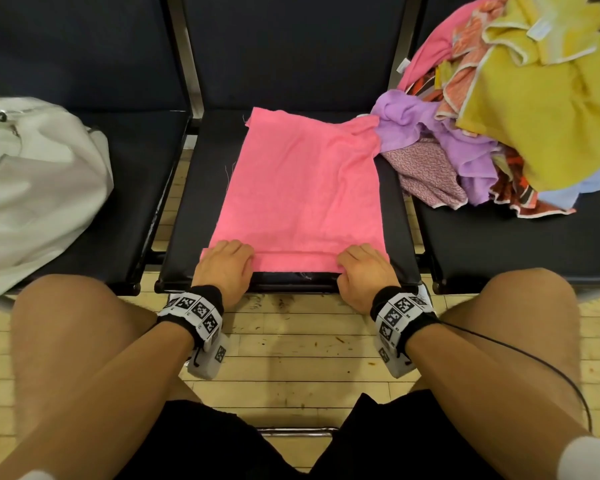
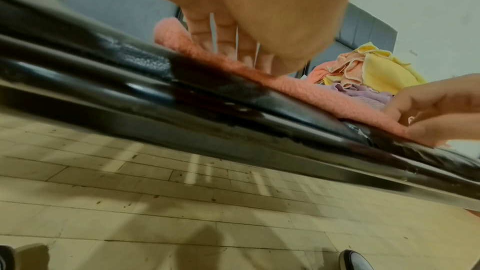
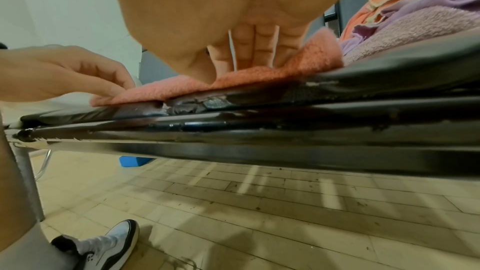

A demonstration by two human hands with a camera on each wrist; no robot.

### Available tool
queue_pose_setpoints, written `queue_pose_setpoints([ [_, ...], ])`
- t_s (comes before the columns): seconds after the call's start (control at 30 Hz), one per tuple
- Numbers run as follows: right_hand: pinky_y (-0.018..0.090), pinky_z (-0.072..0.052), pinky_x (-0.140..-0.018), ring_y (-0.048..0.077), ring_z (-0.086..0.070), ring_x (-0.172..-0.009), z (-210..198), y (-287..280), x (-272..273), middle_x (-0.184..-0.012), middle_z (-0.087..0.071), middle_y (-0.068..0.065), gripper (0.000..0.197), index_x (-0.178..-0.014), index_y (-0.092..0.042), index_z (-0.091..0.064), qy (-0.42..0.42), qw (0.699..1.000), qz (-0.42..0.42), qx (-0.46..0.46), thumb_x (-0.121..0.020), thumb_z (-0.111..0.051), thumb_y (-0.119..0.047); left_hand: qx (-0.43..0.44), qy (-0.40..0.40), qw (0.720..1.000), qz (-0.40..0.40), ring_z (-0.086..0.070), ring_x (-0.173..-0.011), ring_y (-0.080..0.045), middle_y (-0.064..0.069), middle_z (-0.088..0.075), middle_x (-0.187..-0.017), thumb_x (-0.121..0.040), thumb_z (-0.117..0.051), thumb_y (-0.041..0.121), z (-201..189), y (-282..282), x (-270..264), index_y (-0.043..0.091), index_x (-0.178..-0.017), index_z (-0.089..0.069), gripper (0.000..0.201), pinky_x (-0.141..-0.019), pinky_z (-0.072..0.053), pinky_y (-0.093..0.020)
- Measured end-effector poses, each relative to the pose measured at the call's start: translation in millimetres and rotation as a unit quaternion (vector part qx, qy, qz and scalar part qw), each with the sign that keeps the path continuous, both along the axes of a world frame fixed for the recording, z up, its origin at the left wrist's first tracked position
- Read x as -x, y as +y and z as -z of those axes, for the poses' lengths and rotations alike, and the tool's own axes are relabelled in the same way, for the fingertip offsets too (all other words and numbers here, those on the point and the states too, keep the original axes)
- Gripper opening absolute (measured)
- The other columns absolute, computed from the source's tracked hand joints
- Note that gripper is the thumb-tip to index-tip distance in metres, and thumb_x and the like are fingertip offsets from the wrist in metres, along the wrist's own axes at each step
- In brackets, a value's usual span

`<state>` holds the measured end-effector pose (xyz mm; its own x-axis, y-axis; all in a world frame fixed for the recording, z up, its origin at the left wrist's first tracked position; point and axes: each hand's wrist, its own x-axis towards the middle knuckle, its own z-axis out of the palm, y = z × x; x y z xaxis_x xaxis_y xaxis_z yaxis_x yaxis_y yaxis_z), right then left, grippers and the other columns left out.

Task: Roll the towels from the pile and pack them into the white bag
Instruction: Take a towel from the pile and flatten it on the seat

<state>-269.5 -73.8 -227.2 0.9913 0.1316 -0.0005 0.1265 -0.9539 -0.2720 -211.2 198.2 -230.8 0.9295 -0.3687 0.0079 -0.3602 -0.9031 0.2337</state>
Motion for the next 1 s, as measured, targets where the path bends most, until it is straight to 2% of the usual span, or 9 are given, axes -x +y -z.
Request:
queue_pose_setpoints([
  [0.07, 0.039, -0.048, -0.087, 0.025, -0.054, -0.098, -1.2, 0.6, 2.2, -0.104, -0.065, 0.003, 0.029, -0.104, -0.012, -0.066, 0.007, 1.0, 0.004, 0.009, -0.075, -0.061, -0.015, 0.007, 0.0, 1.0, -0.001, -0.051, -0.102, -0.027, -0.002, -0.063, -0.109, -0.093, -0.056, 0.031, 1.2, 2.0, 1.9, 0.016, -0.109, -0.064, 0.023, -0.09, -0.04, -0.044],
  [0.13, 0.042, -0.045, -0.093, 0.027, -0.054, -0.103, -2.0, 0.2, 1.2, -0.11, -0.065, 0.004, 0.039, -0.113, -0.012, -0.064, 0.017, 1.0, 0.012, 0.013, -0.075, -0.06, -0.009, -0.004, 0.011, 1.0, 0.004, -0.05, -0.106, -0.026, -0.002, -0.061, -0.115, -0.088, -0.06, 0.034, 2.0, 2.7, 2.7, 0.018, -0.115, -0.063, 0.032, -0.092, -0.04, -0.044],
  [0.33, 0.04, -0.034, -0.098, 0.03, -0.052, -0.11, -2.5, 1.5, -1.8, -0.115, -0.065, 0.007, 0.049, -0.123, -0.013, -0.06, 0.033, 0.999, 0.013, 0.034, -0.077, -0.053, 0.003, -0.031, 0.0, 0.999, -0.015, -0.05, -0.109, -0.025, -0.001, -0.065, -0.113, -0.092, -0.05, 0.022, -0.6, 2.8, -1.9, 0.019, -0.117, -0.062, 0.028, -0.093, -0.036, -0.043],
  [0.53, 0.04, -0.038, -0.096, 0.03, -0.053, -0.112, -2.9, 1.6, -3.9, -0.123, -0.061, 0.007, 0.05, -0.13, -0.014, -0.053, 0.051, 0.998, 0.017, 0.025, -0.083, -0.046, 0.001, -0.039, 0.017, 0.999, -0.017, -0.061, -0.087, -0.024, 0.001, -0.069, -0.099, -0.094, -0.043, 0.023, -2.6, 0.0, -1.0, 0.021, -0.122, -0.055, 0.03, -0.092, -0.035, -0.04],
  [0.67, 0.041, -0.042, -0.083, 0.032, -0.056, -0.099, -1.3, -0.3, -3.9, -0.111, -0.061, 0.008, 0.045, -0.116, -0.012, -0.062, 0.002, 0.999, 0.022, 0.023, -0.073, -0.058, 0.002, -0.033, 0.011, 0.999, -0.023, -0.061, -0.097, -0.025, -0.002, -0.066, -0.114, -0.093, -0.048, 0.021, -0.9, 0.9, 0.5, 0.019, -0.13, -0.054, 0.038, -0.095, -0.034, -0.042],
  [0.73, 0.038, -0.042, -0.075, 0.031, -0.056, -0.089, 1.7, -2.0, -4.9, -0.099, -0.063, 0.006, 0.046, -0.101, -0.013, -0.066, -0.039, 0.998, 0.005, 0.038, -0.059, -0.066, 0.008, -0.02, -0.027, 0.999, -0.027, -0.055, -0.105, -0.027, -0.003, -0.062, -0.116, -0.09, -0.057, 0.018, 0.0, 2.1, 0.4, 0.019, -0.123, -0.061, 0.033, -0.095, -0.033, -0.046],
  [0.83, 0.037, -0.05, -0.067, 0.031, -0.058, -0.081, 5.6, -1.0, -5.7, -0.087, -0.064, 0.006, 0.046, -0.088, -0.01, -0.067, -0.052, 0.998, -0.03, 0.029, -0.05, -0.067, 0.015, -0.017, -0.049, 0.999, -0.011, -0.053, -0.101, -0.029, -0.005, -0.063, -0.111, -0.09, -0.061, 0.012, -0.9, 1.6, -2.5, 0.016, -0.113, -0.066, 0.024, -0.087, -0.037, -0.046],
  [0.9, 0.042, -0.054, -0.068, 0.031, -0.058, -0.082, 7.1, 1.2, -3.7, -0.086, -0.065, 0.008, 0.034, -0.088, -0.007, -0.068, -0.032, 0.999, -0.031, 0.01, -0.059, -0.065, 0.011, -0.033, -0.013, 0.999, 0.002, -0.055, -0.1, -0.029, -0.005, -0.064, -0.111, -0.096, -0.053, 0.014, -1.0, -0.8, -3.2, 0.016, -0.114, -0.064, 0.021, -0.086, -0.041, -0.045],
  [1.0, 0.041, -0.052, -0.08, 0.027, -0.056, -0.089, 3.4, 1.8, 0.6, -0.093, -0.066, 0.005, 0.022, -0.095, -0.009, -0.068, -0.011, 1.0, -0.017, 0.0, -0.075, -0.059, -0.013, -0.033, 0.016, 0.999, -0.004, -0.053, -0.101, -0.026, -0.002, -0.064, -0.111, -0.102, -0.044, 0.027, -0.5, -0.4, -2.0, 0.018, -0.114, -0.062, 0.024, -0.09, -0.04, -0.044],
])
